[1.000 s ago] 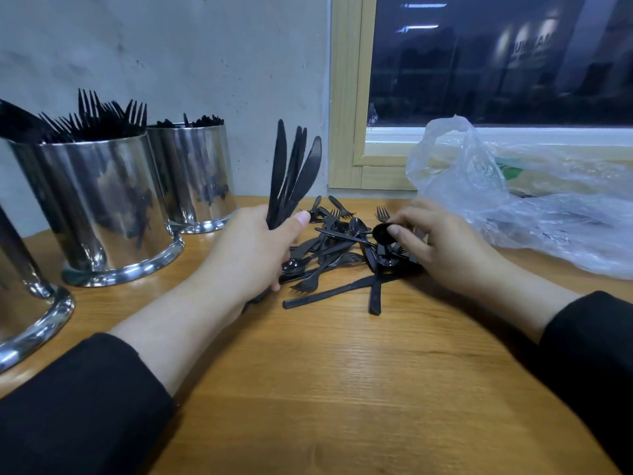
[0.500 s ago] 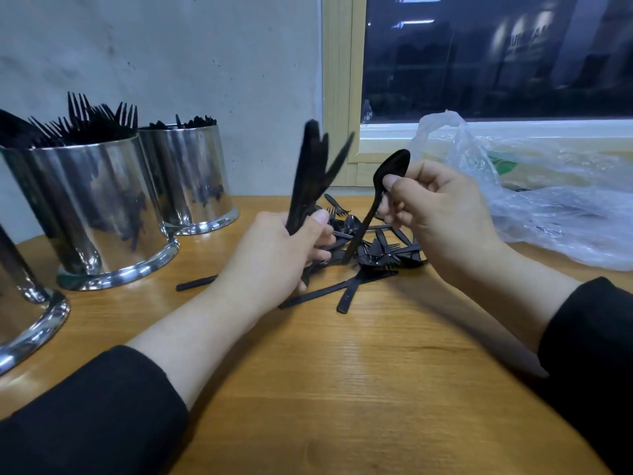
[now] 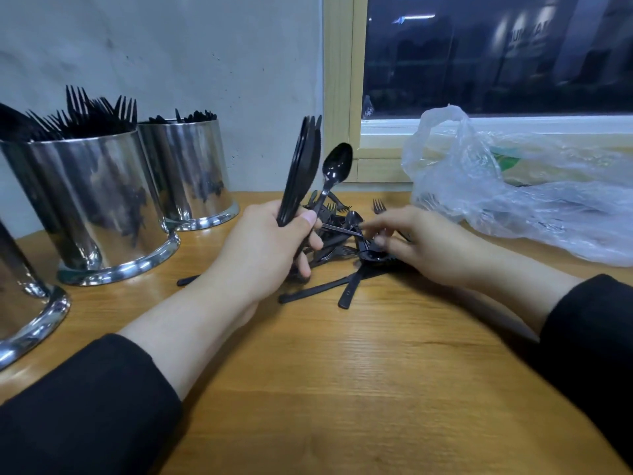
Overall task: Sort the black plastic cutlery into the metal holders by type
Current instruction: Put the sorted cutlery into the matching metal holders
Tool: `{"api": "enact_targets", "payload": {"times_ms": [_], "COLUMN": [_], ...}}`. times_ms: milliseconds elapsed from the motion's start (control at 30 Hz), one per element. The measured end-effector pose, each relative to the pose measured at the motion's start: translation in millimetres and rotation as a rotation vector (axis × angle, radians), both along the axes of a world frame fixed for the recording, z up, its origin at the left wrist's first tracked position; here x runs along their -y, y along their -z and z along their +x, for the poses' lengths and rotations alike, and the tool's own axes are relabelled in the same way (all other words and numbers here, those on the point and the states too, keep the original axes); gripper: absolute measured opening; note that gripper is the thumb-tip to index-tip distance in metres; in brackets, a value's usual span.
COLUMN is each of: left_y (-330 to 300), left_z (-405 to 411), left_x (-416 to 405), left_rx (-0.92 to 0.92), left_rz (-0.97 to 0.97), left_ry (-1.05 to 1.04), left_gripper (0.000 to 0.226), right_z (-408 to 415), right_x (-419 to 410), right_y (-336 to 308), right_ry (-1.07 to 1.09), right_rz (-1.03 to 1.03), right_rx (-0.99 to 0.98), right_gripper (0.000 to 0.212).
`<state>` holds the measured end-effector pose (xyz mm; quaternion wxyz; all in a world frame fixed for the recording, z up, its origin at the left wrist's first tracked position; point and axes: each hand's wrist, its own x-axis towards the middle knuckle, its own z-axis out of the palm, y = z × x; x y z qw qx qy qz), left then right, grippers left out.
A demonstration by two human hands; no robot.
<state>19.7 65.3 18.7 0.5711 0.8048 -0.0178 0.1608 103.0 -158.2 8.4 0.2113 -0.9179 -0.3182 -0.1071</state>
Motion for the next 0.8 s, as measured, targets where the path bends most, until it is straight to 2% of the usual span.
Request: {"api": "enact_targets", "payload": {"times_ms": [67,167,333,433,500,600,667,800], "left_y": [-0.3,0.1,-0.5,-1.5,-2.5,-4.0,-3.8,-2.8], "left_z": [0.0,0.7,-0.3,-0.5,-0.6,-2.5,-2.6,-2.6], "left_x": [-2.4,-3.6,-3.1,-4.0,-4.3,-2.3,-0.5,4.2], "left_rx": [0.004,-0.003,-0.007,0.01,0.03,0.046,0.055,0.051], "left_rz": [-0.014,-0.024,-0.035,-0.043,-0.034,0.0,0.035,0.054], "left_ry": [-0.012,-0.019,-0.027,-0.059,-0.088,-0.11,-0.104,-0.072], "left_gripper": [0.022,0.022,0.021,0.021,0.022,0.021,0.018,0.019], "right_z": [2.0,1.7,-1.5,-1.8,-2.0,-10.4,-16.7,-21.6], "right_x": [3.0,1.4,-2.8,-3.2,-2.7,-5.7,-8.5,-15.7], "right_y": [3.5,2.7,4.8,6.8,3.5,-9.8,-17.7,-17.7], "right_ry": [-0.027,-0.069,-0.146,-0.166,-0.172,-0.104,-0.08,-0.081], "right_rz": [-0.178,-0.215,-0.209,-0.159,0.001,0.504,0.8,1.007], "right_rx": [-0.043,-0.043,0.007,0.113,0.199,0.223,0.137,-0.095], "right_gripper": [0.042,0.047,0.032,0.021,0.016,0.016,0.016,0.012]}}
